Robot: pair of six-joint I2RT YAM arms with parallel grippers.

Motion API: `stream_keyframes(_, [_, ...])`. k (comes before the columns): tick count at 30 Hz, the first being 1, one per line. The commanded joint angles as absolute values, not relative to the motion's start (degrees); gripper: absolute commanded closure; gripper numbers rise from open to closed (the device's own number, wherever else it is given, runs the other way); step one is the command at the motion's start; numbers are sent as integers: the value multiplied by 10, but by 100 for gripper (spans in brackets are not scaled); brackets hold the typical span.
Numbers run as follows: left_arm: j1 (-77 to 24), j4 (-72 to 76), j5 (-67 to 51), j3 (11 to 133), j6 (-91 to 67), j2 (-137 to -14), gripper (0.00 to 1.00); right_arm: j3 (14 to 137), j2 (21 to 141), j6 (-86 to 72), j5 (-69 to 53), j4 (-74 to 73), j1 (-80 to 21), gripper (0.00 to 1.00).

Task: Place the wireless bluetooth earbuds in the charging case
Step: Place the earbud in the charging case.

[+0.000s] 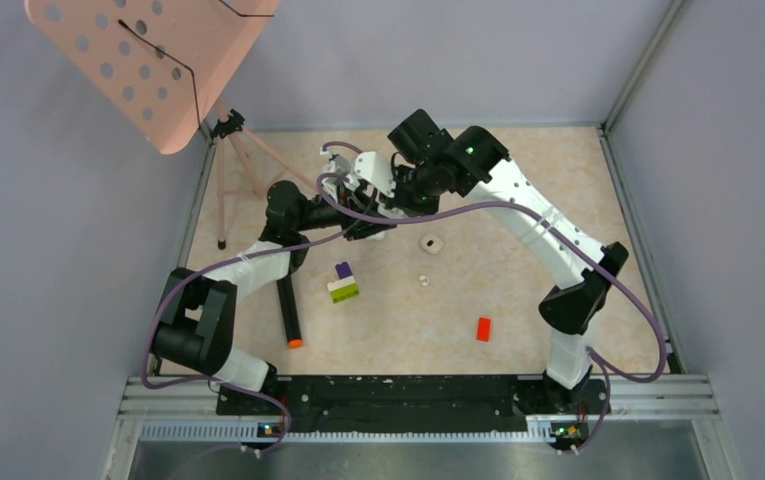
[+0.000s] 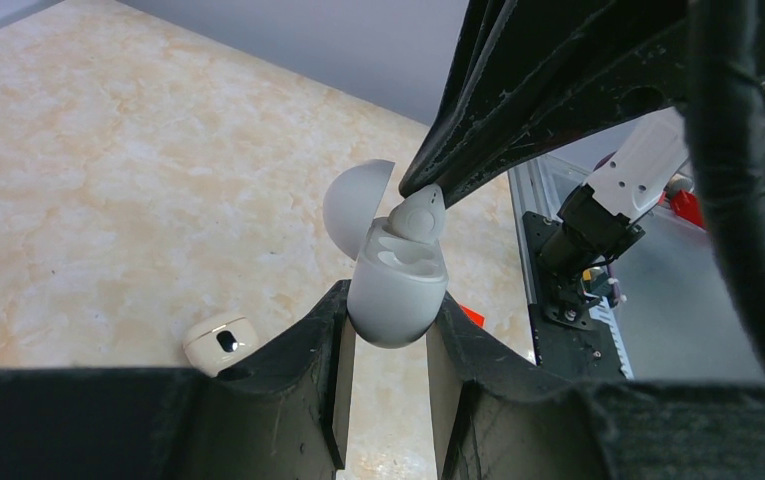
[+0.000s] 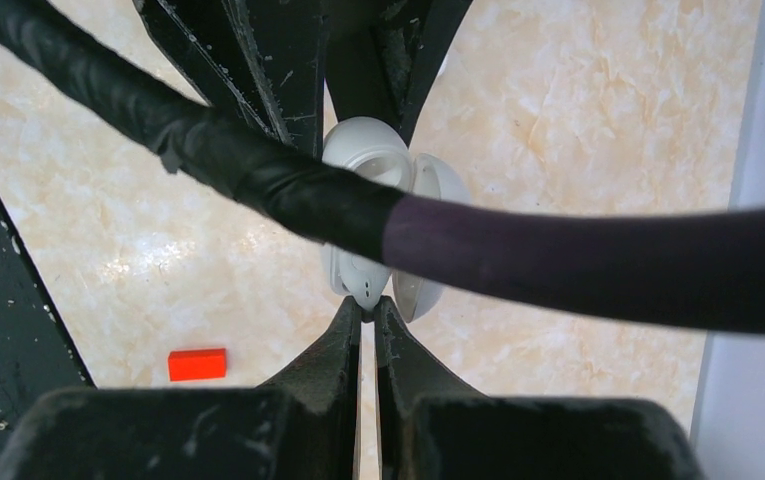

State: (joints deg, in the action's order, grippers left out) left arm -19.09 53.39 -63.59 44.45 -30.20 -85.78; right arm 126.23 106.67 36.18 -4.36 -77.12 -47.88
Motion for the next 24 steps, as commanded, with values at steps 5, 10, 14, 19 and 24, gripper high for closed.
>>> stream_keyframes(5, [-193,583,-640,448,-296,-845,100,1256,1065,339,-35,-750,-465,97])
stream_keyframes(10, [-193,583,-640,451,-296,-849,100,1262,1063,330,-40,-741,-465,81])
stream_keyframes(14, [-193,583,-639,452,-297,-851,100,1276,1064,324,-47,-741,-464,76])
stream_keyframes(19, [-193,581,-636,450,-297,-853,100,1306,1058,323,-51,-758,-464,74])
stream_keyframes(24, [-191,571,-627,447,-298,-853,100,1337,1022,315,-67,-781,-464,73])
